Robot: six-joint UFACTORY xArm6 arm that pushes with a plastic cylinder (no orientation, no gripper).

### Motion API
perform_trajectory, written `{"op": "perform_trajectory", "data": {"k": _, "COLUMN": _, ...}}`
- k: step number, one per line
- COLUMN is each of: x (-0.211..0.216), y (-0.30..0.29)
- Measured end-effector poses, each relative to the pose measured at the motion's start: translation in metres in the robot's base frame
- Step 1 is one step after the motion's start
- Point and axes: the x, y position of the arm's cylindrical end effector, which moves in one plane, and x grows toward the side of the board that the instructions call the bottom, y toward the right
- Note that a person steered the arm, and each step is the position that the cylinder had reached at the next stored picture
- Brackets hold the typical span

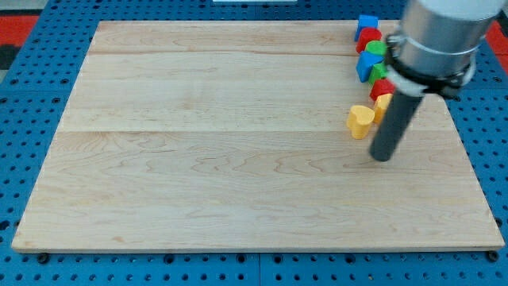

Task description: Adjust the yellow heart below the yellow hexagon

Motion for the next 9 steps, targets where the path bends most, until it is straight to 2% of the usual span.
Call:
{"op": "perform_trajectory", "data": {"k": 1, "x": -0.008, "y": -0.052}}
{"op": "perform_trajectory", "data": {"k": 4, "x": -0.064, "y": -0.062}}
{"op": "perform_trajectory", "data": {"k": 6, "x": -0.056, "y": -0.029}}
{"op": "perform_trajectory", "data": {"k": 9, "x": -0.028, "y": 0.066}}
